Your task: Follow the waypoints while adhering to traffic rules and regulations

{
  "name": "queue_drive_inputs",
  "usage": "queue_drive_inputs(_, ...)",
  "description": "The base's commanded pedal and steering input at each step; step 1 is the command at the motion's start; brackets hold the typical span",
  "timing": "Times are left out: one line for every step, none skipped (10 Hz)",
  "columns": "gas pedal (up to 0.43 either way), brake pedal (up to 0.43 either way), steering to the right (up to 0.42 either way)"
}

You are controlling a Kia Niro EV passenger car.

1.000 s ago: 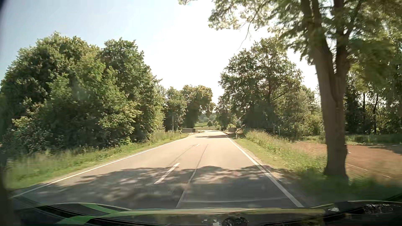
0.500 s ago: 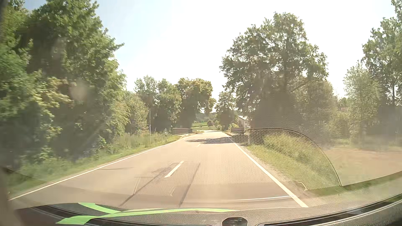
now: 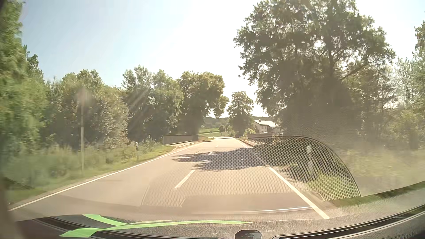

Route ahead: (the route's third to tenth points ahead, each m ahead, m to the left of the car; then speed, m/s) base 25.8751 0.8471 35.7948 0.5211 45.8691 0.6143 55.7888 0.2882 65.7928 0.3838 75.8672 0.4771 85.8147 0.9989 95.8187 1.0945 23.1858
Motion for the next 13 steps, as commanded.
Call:
queue_drive_inputs(0.24, 0.0, -0.003)
queue_drive_inputs(0.22, 0.0, -0.003)
queue_drive_inputs(0.189, 0.0, -0.003)
queue_drive_inputs(0.189, 0.0, -0.003)
queue_drive_inputs(0.177, 0.0, -0.003)
queue_drive_inputs(0.177, 0.0, -0.002)
queue_drive_inputs(0.177, 0.0, -0.001)
queue_drive_inputs(0.169, 0.0, 0.002)
queue_drive_inputs(0.15, 0.0, 0.005)
queue_drive_inputs(0.138, 0.0, 0.005)
queue_drive_inputs(0.118, 0.0, 0.005)
queue_drive_inputs(0.067, 0.0, 0.001)
queue_drive_inputs(0.039, 0.0, -0.002)
